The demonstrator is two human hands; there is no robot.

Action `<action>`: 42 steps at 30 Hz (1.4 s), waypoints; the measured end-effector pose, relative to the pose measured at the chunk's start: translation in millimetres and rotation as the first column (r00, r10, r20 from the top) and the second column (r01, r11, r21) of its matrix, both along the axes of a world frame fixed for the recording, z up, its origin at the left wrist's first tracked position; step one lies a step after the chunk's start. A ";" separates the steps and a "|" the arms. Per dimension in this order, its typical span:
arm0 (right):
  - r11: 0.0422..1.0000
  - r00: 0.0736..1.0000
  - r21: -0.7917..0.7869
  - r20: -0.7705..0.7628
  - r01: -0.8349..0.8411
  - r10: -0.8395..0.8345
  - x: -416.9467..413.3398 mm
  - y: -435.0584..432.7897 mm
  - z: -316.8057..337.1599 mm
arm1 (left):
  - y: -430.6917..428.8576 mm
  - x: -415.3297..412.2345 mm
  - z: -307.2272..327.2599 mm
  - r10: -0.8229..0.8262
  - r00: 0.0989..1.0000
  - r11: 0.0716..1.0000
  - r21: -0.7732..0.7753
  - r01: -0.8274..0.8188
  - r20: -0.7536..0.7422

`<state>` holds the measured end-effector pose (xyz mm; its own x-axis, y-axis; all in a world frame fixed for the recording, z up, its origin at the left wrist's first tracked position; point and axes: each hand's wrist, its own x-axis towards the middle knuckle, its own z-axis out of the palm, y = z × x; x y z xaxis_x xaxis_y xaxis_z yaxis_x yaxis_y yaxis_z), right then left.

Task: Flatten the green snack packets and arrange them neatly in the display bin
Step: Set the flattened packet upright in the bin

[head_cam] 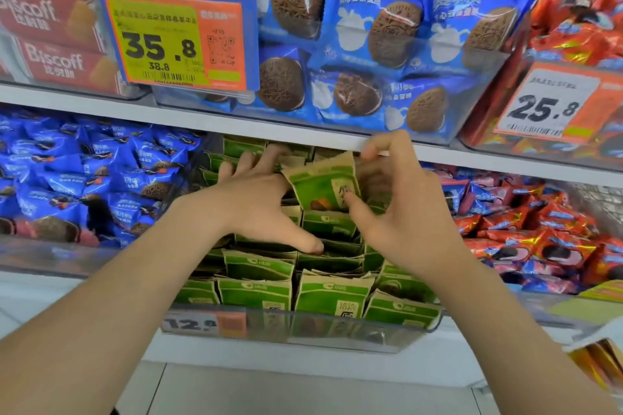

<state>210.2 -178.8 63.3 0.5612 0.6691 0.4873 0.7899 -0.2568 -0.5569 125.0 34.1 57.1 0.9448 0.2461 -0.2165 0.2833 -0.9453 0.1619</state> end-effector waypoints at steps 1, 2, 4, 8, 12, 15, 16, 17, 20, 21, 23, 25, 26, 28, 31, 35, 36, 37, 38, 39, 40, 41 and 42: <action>0.997 0.998 -0.067 0.052 -0.038 0.041 -1.5 1.1 1.4 | 1.3 1.5 -1.5 0.005 1.000 1.000 -0.003 -0.005 -0.002; 0.987 0.993 -0.150 0.094 -0.062 0.077 -2.2 1.4 3.6 | 2.2 2.6 -3.0 0.009 1.000 1.000 -0.003 -0.009 0.001; 0.967 0.984 -0.251 0.157 -0.045 0.087 3.0 0.8 6.3 | 2.4 3.6 -5.5 0.013 1.000 1.000 -0.003 -0.013 0.011; 0.930 0.952 -0.357 0.306 0.089 0.026 11.6 4.3 6.3 | 1.1 2.9 -10.0 0.010 0.999 1.000 0.015 -0.011 0.048; 0.750 0.855 -0.542 0.514 0.379 -0.061 2.7 24.4 5.0 | -1.2 1.7 -12.9 0.007 0.997 0.999 0.033 -0.010 0.082; 0.636 0.840 -0.635 0.541 0.437 -0.037 0.1 43.4 2.4 | -3.4 -0.6 -14.5 -0.011 0.993 0.998 0.057 0.004 0.118; 0.615 0.849 -0.663 0.528 0.426 -0.019 1.0 46.8 1.0 | -4.2 -1.7 -15.0 -0.013 0.992 0.998 0.064 0.005 0.128; 0.604 0.862 -0.684 0.508 0.409 -0.008 2.5 48.0 -1.0 | -4.9 -3.0 -15.4 -0.013 0.991 0.998 0.070 0.003 0.136; 0.727 0.945 -0.653 0.328 0.213 0.017 2.7 34.2 -4.2 | -7.0 -6.6 -16.5 -0.008 0.988 0.997 0.071 -0.003 0.152; 0.804 0.980 -0.587 0.197 0.097 0.026 -0.5 25.9 -3.0 | -7.4 -7.2 -16.3 -0.010 0.989 0.997 0.071 -0.001 0.149; 0.890 0.994 -0.450 0.039 -0.076 0.105 -5.8 12.3 0.9 | -8.1 -7.3 -14.9 -0.013 0.990 0.997 0.073 0.002 0.141; 0.887 0.984 -0.459 0.133 -0.046 0.120 0.6 10.1 0.5 | -9.3 -7.8 -13.1 -0.006 0.990 0.997 0.082 -0.005 0.141; 0.885 0.975 -0.466 0.196 0.000 0.103 5.3 13.1 -0.3 | -10.4 -8.2 -12.4 0.002 0.989 0.996 0.087 -0.015 0.146; 0.889 0.959 -0.456 0.269 0.045 0.090 9.7 21.0 -1.5 | -14.9 -8.7 -11.3 0.030 0.983 0.994 0.098 -0.049 0.183; 0.879 0.953 -0.475 0.279 0.033 0.115 10.5 25.8 -1.9 | -23.9 -12.4 -9.1 0.106 0.921 0.991 0.032 -0.127 0.376; 0.828 0.945 -0.556 0.306 0.078 0.116 12.4 23.6 -4.1 | -30.6 -23.3 -9.9 0.087 0.828 0.994 -0.099 -0.038 0.554; 0.801 0.944 -0.590 0.310 0.102 0.109 13.5 25.8 -5.9 | -31.9 -25.7 -9.7 0.065 0.836 0.994 -0.107 -0.007 0.545; 0.787 0.947 -0.607 0.305 0.110 0.103 15.2 28.4 -8.3 | -32.9 -28.0 -9.0 0.043 0.849 0.995 -0.099 0.011 0.526; 0.790 0.952 -0.602 0.296 0.120 0.081 17.0 31.4 -10.7 | -33.6 -29.6 -8.6 0.016 0.866 0.997 -0.071 0.022 0.499; 0.801 0.956 -0.582 0.291 0.138 0.047 18.8 34.6 -12.5 | -34.2 -30.4 -8.4 -0.012 0.892 0.999 -0.025 0.026 0.452; 0.816 0.956 -0.554 0.293 0.166 0.005 20.1 37.3 -13.4 | -34.4 -30.4 -8.9 -0.031 0.919 1.000 0.014 0.028 0.394; 0.831 0.956 -0.521 0.289 0.195 -0.043 21.9 40.1 -14.1 | -35.2 -30.1 -9.1 -0.039 0.938 0.999 0.041 0.026 0.343; 0.844 0.958 -0.490 0.273 0.219 -0.090 22.1 43.1 -13.8 | -36.3 -29.2 -9.3 -0.040 0.949 0.998 0.057 0.023 0.313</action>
